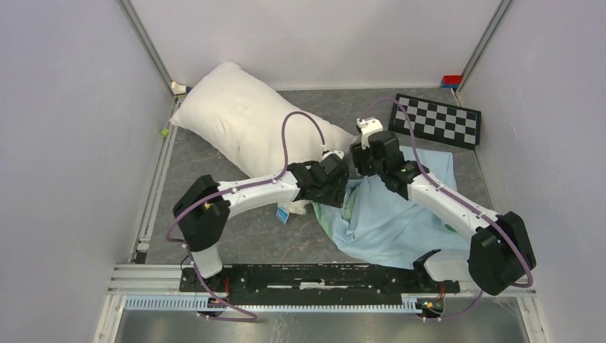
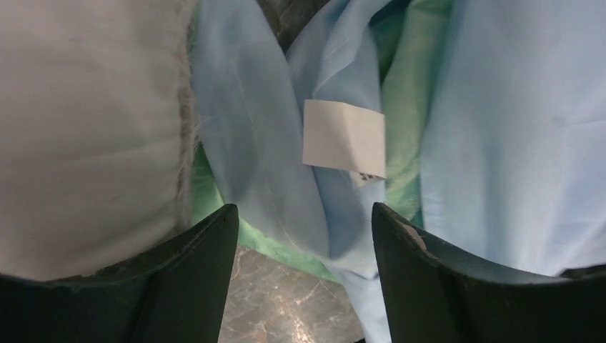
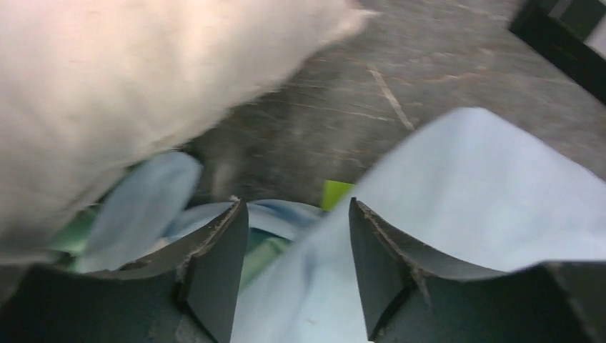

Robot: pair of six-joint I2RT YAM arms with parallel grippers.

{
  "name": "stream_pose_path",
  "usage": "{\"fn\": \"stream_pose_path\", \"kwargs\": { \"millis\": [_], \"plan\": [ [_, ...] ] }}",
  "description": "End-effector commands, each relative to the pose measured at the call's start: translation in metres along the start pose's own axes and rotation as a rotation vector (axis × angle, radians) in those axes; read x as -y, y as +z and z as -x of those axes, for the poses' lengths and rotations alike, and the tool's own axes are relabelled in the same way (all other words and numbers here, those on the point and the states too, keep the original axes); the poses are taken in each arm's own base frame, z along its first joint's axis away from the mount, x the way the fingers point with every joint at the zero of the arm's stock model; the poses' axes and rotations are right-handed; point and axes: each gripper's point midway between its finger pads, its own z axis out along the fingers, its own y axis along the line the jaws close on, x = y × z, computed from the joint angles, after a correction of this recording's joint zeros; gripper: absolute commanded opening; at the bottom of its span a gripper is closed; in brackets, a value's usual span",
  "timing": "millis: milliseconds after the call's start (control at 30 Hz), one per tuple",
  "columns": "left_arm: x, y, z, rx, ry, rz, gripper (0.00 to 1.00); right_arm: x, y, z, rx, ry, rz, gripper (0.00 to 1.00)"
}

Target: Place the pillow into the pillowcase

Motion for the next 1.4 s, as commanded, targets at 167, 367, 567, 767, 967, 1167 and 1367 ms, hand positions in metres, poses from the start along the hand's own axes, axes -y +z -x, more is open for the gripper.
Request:
{"fn": "stream_pose_path", "kwargs": {
  "millis": [167, 367, 567, 767, 967, 1167, 1367],
  "plan": [
    [-0.012, 0.036, -0.024, -0.011, -0.108, 0.069, 0.3, -0.057, 0.015, 0.004, 0.135, -0.054, 0.238, 0.53],
    [-0.014, 0.008, -0.048, -0.01, -0.158, 0.023, 0.02, -0.08, 0.024, -0.026, 0.073, -0.14, 0.329, 0.63],
    [-0.011, -0.002, -0.071, -0.011, -0.183, 0.001, 0.02, -0.08, 0.029, -0.078, -0.023, -0.177, 0.322, 0.74],
    [-0.006, -0.016, -0.064, 0.029, -0.189, -0.026, 0.02, -0.063, 0.022, -0.124, -0.101, -0.196, 0.257, 0.75],
    [0.005, -0.042, -0.04, 0.083, -0.164, -0.066, 0.02, -0.058, 0.019, -0.127, -0.111, -0.178, 0.228, 0.26],
    [0.016, -0.084, -0.012, 0.15, -0.125, -0.12, 0.02, -0.032, 0.008, -0.033, 0.012, -0.165, 0.059, 0.0],
    [0.023, -0.115, -0.012, 0.167, -0.08, -0.15, 0.02, 0.002, -0.038, 0.101, 0.303, -0.046, -0.089, 0.0]
  ]
}}
